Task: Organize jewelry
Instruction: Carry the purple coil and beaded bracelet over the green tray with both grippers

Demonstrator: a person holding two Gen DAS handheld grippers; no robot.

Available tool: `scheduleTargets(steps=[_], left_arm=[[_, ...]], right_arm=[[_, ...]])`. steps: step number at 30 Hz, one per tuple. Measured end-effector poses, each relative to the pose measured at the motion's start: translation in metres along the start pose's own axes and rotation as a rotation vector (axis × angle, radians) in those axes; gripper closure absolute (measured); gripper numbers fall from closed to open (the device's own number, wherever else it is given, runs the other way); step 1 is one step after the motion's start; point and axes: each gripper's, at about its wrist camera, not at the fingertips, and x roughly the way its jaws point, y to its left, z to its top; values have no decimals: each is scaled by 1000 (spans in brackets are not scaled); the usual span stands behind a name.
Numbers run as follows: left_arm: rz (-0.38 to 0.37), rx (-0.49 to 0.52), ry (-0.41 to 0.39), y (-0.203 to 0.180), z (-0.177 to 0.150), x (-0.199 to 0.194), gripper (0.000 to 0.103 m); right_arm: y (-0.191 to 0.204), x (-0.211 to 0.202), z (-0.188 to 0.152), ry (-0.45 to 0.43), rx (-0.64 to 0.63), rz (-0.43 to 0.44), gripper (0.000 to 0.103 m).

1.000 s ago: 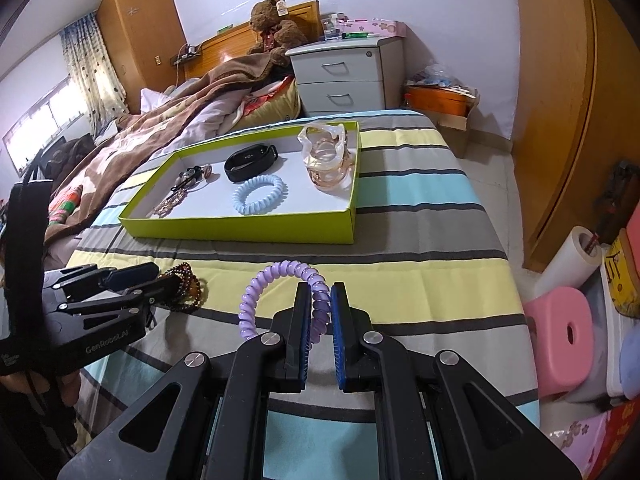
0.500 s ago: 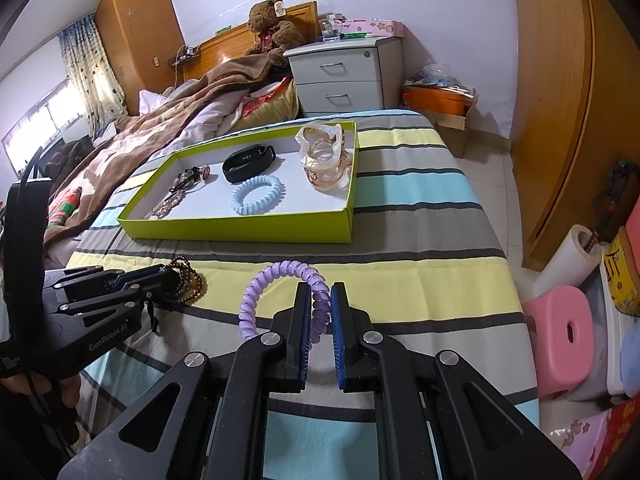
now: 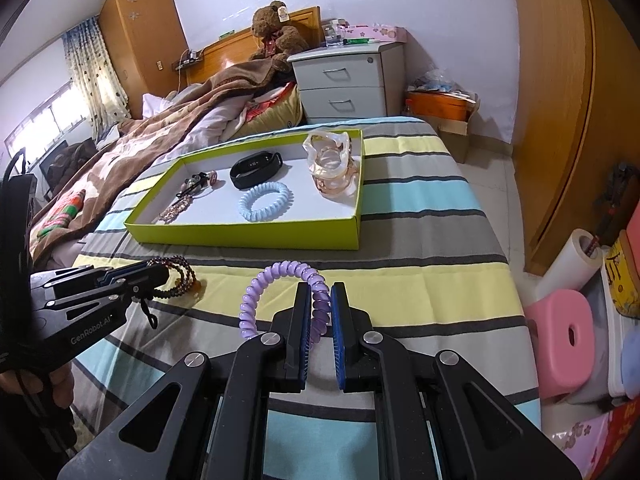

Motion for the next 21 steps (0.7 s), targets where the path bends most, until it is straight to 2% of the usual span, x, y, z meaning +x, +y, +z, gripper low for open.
scheduleTargets(steps=[21], left_arm=[[-13,-19,-81,8,15,-36,92]], right_arm=[[15,-17,20,-55,-22,8,93]])
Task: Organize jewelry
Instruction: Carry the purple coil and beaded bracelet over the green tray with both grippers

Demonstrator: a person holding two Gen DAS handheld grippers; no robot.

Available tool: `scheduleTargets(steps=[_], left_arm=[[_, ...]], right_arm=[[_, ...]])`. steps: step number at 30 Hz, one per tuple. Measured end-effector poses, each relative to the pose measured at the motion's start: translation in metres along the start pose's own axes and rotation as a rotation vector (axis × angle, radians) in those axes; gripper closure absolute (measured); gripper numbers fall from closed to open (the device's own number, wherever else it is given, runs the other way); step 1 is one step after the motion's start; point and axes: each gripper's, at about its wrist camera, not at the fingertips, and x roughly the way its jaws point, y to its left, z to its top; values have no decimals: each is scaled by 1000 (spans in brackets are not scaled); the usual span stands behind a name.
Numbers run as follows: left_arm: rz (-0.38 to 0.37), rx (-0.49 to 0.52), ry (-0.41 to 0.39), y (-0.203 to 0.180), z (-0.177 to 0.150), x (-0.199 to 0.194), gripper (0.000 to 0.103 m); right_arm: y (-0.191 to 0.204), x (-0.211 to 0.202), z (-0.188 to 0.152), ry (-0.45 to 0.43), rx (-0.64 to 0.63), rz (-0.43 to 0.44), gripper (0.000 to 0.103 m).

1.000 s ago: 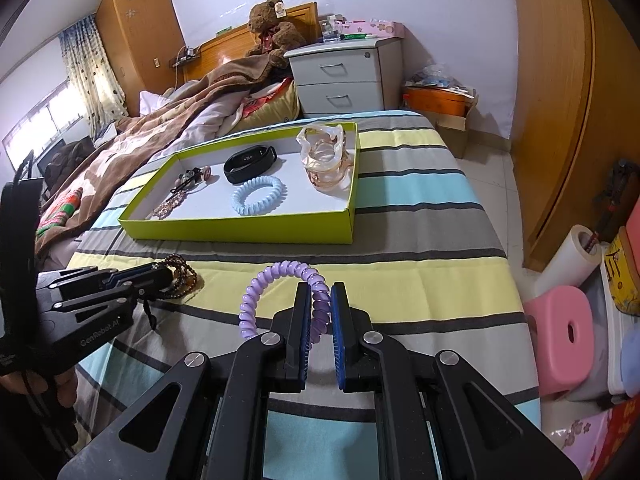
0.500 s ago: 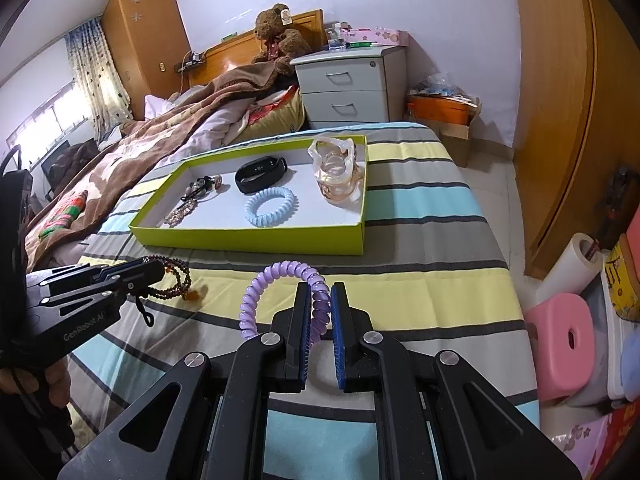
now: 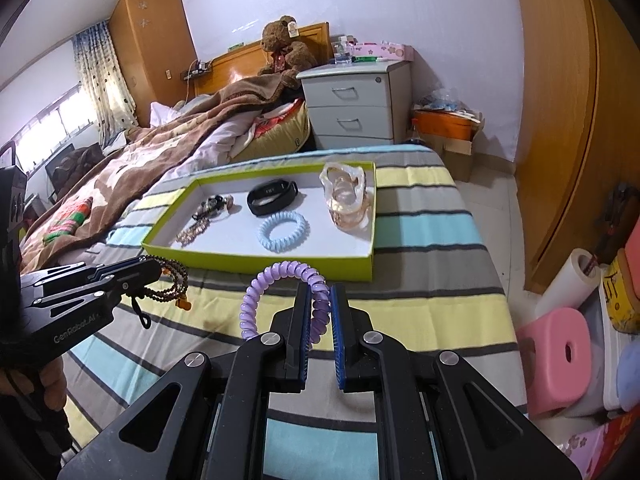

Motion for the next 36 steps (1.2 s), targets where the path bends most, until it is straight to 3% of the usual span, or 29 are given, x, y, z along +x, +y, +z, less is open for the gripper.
scheduleTargets(steps=[22,36], left_arm=[[-15,-34,-78,26,49,-11,92],[-37,-84,-41,40,74,34,92]], right_arm=[[15,8,46,-52,-33,10,93],[16,63,55,42,-32,-1,93]])
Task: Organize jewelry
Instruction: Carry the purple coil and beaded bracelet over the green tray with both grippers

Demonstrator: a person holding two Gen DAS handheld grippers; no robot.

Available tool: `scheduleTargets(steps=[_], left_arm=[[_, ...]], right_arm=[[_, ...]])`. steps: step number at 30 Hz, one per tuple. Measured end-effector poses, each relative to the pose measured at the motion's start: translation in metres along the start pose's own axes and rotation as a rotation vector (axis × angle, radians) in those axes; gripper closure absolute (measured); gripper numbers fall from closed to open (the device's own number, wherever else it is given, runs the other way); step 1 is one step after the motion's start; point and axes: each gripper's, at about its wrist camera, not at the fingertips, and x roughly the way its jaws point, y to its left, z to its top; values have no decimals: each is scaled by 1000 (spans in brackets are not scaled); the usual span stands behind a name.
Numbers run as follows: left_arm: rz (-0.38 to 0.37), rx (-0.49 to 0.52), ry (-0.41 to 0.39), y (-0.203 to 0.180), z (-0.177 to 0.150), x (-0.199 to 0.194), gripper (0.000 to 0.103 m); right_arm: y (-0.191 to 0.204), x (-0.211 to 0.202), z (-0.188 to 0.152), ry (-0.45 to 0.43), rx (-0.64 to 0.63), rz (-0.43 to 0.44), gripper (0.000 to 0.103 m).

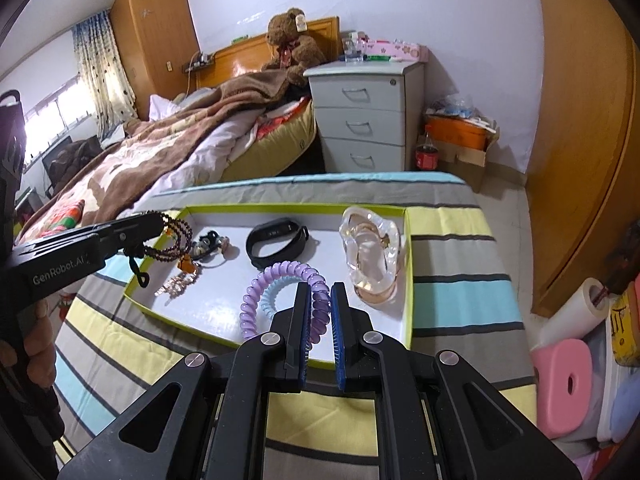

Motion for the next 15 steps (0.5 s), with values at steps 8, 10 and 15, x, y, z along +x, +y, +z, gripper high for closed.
scheduleTargets(steps=[8,10,15], left_arm=[[-16,-16,53,3,-8,27,92],[-16,-13,68,4,-11,33,92],[-7,-9,91,5,-16,42,92]], right_arm=[[-3,23,-5,55,-14,-18,93],[-2,27,-6,63,-21,-25,93],[0,36,-8,77,-49,-47,93]])
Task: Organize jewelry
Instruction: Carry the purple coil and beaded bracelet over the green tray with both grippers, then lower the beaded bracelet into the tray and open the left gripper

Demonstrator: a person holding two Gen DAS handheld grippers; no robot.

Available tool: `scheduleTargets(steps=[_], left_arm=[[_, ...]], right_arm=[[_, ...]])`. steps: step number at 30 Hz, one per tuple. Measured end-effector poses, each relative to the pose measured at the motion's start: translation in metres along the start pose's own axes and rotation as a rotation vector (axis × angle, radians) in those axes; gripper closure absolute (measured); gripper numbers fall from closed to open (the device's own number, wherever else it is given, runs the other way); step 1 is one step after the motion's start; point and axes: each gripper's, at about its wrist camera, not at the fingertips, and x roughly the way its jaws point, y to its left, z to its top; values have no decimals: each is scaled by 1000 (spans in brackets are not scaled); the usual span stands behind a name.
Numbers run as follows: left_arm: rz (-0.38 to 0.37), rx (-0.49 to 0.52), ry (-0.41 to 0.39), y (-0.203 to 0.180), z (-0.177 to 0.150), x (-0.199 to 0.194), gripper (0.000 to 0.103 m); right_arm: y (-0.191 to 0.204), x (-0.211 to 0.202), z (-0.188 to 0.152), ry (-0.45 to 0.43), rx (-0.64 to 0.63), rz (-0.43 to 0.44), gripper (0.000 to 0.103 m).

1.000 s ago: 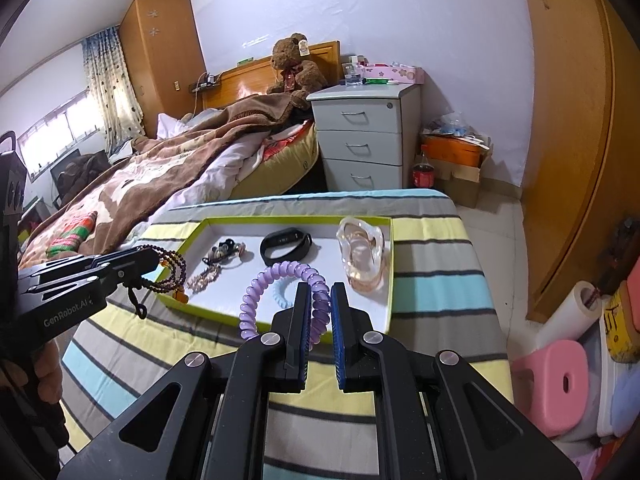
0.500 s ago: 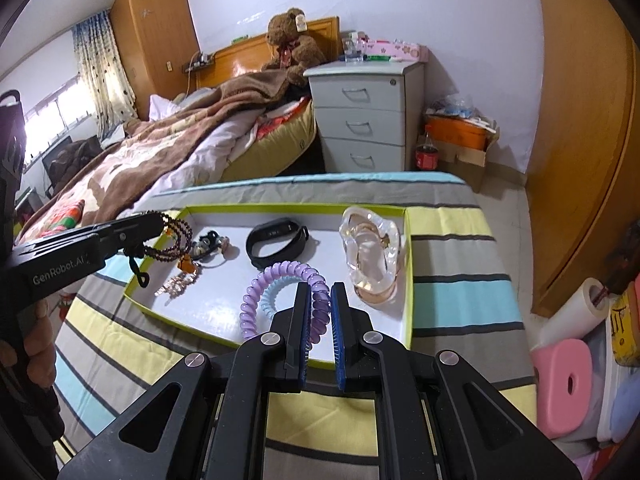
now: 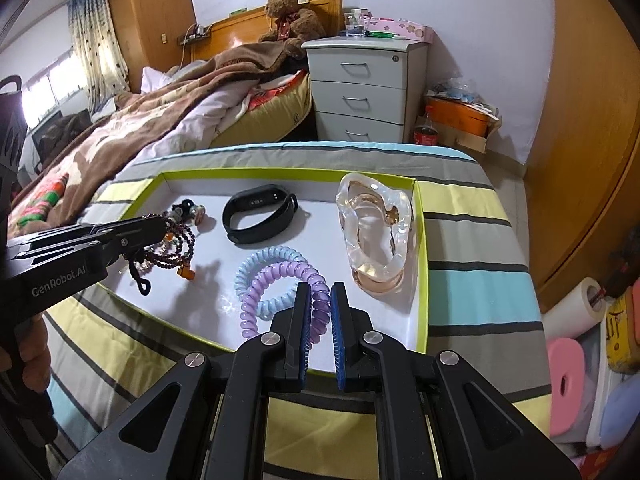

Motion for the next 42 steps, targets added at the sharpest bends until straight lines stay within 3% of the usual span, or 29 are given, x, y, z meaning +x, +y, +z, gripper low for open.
scheduleTargets(steps=[31,42], left_arm=[[43,-31,69,15,-13,25,91],[49,-43,66,17,-13,23,81]], right_arm=[[0,17,-4,32,-25,-62,93],[-1,17,-5,32,-21,-75,92]])
